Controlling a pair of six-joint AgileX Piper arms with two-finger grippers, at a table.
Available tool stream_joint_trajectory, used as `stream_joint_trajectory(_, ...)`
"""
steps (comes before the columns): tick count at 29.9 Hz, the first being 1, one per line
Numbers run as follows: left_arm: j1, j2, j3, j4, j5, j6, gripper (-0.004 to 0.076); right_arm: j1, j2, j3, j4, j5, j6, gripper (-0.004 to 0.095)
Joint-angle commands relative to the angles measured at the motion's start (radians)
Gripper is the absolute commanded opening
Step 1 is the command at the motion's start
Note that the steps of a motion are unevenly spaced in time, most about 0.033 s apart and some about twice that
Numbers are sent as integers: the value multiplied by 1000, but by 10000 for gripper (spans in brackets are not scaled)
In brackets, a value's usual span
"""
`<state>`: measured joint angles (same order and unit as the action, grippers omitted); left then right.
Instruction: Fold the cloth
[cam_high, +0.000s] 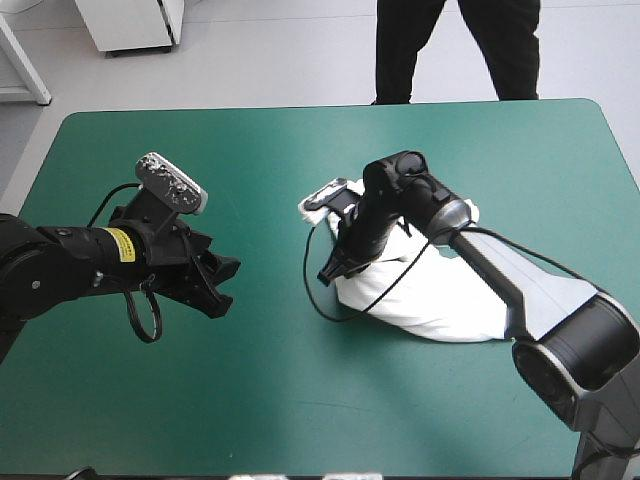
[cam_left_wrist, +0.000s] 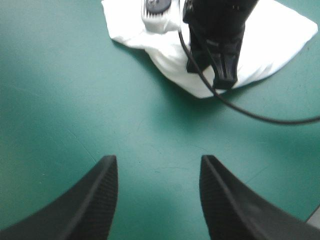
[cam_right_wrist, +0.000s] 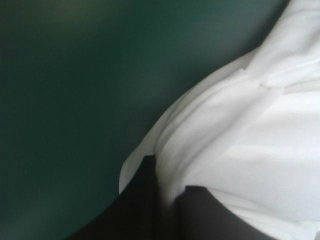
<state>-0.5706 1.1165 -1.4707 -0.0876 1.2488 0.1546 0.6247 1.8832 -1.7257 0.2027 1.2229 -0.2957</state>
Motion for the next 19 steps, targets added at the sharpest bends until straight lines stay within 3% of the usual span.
stream_joint_trajectory(1,-4,-16,-33,-10,38,-10,375,94,-61,-22,15,25,9,-13)
stream_joint_trajectory(11,-4,-26,-33,36,38,-10,375,266,-55,-2,12,25,47,-7)
stream_joint_trajectory(13,-4,-26,-33,38,38,-10,375,283,-55,30,-12,25,57,51)
stream_joint_trajectory(16,-4,-26,-33,38,38,-10,375,286,-55,79,-7,25,62,273)
stream_joint_trajectory(19,-4,-26,-33,78,38,-16,375,286,-58,87,-48,25,99,626)
